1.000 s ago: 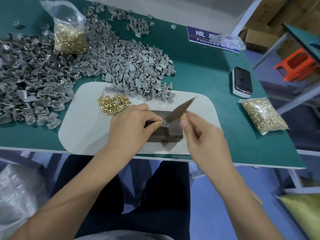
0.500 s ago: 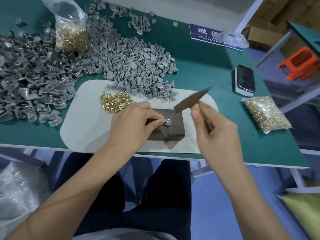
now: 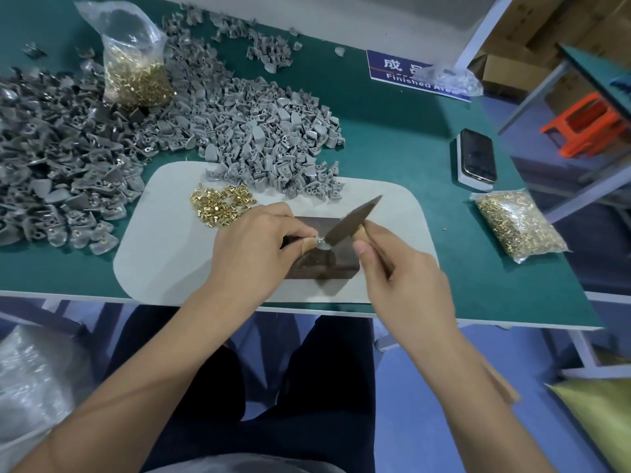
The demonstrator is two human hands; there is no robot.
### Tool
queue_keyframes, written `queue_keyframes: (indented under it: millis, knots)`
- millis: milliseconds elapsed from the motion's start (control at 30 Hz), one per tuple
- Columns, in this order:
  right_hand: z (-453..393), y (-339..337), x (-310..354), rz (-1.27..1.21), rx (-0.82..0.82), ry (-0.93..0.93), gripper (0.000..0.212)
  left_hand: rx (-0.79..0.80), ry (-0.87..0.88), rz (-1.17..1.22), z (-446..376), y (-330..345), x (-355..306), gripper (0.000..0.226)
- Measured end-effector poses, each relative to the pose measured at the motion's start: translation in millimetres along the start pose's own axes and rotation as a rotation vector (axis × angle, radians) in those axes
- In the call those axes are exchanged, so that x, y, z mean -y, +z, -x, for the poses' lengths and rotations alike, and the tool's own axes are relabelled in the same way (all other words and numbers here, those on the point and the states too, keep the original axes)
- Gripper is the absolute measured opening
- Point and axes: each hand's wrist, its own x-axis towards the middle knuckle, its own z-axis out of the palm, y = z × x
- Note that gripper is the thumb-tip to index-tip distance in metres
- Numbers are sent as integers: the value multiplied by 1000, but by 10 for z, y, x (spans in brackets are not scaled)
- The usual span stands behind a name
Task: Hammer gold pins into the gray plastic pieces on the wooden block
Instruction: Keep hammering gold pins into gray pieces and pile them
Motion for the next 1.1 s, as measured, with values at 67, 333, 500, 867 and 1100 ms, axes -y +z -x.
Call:
queue_keyframes:
  millis: [67,333,500,867,1100]
  knots:
    - [-34,-52,-47,-53,-86,41,33,3,-2,2,-9,1,11,9]
    - [-90,-113,75,87,15,7,33,12,0,-20,-13,11,26,11]
    - [-67,-96,97,-66,-17,26,35,4,-12,-3,-8,13,17,10]
    - [-164,36,-246,196,-51,281,57,11,-2,9,6,10,24,10]
    - [-169,191,-285,237,-98,192,34,14,-20,9,19,18,8,8]
